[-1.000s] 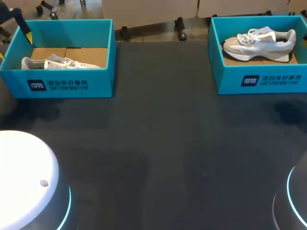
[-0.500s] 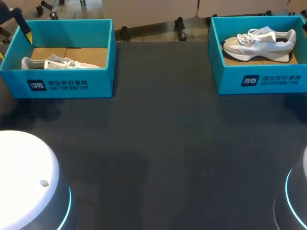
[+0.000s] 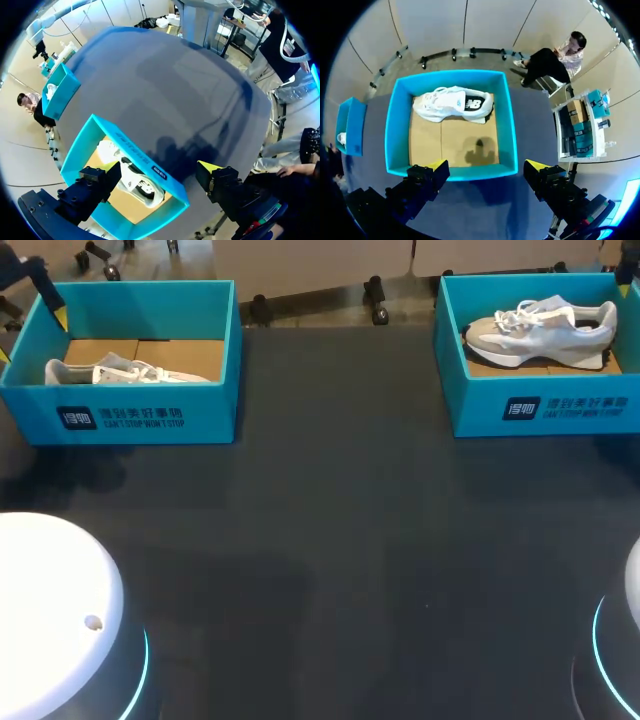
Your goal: Take the shoe out of the shoebox, open the shoe tongue, remove and reinsert the insole, then place the shoe into the shoebox
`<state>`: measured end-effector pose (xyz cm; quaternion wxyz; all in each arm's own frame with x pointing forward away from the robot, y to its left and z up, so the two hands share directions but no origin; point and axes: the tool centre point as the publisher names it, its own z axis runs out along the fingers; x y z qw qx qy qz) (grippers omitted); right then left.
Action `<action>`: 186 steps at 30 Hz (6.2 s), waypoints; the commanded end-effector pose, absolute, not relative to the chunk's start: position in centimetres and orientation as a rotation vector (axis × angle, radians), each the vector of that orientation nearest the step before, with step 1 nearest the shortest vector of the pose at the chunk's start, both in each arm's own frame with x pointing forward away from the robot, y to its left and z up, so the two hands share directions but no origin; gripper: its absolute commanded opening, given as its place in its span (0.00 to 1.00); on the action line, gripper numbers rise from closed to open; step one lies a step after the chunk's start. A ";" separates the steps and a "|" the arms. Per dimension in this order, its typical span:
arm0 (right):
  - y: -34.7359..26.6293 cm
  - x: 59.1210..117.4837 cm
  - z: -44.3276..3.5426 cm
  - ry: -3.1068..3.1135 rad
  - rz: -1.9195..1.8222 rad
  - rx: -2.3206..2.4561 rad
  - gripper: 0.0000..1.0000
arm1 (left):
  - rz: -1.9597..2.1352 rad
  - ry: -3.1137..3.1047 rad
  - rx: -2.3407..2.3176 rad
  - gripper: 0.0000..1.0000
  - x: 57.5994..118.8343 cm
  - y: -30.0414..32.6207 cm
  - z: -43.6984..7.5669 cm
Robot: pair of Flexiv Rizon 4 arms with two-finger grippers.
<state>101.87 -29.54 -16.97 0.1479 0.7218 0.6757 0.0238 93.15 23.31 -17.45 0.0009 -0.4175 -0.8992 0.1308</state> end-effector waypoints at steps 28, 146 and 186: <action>-31.9 112.3 -23.6 1.874 -0.047 2.220 0.57 | 0.407 -2.825 -1.311 1.00 93.1 23.3 -17.5; -35.0 114.9 -35.3 1.763 -0.263 2.405 0.00 | 0.407 -2.825 -1.311 1.00 93.1 23.3 -17.5; -28.1 109.8 -17.4 1.742 -0.169 2.247 0.00 | 0.407 -2.825 -1.311 1.00 93.1 23.3 -17.5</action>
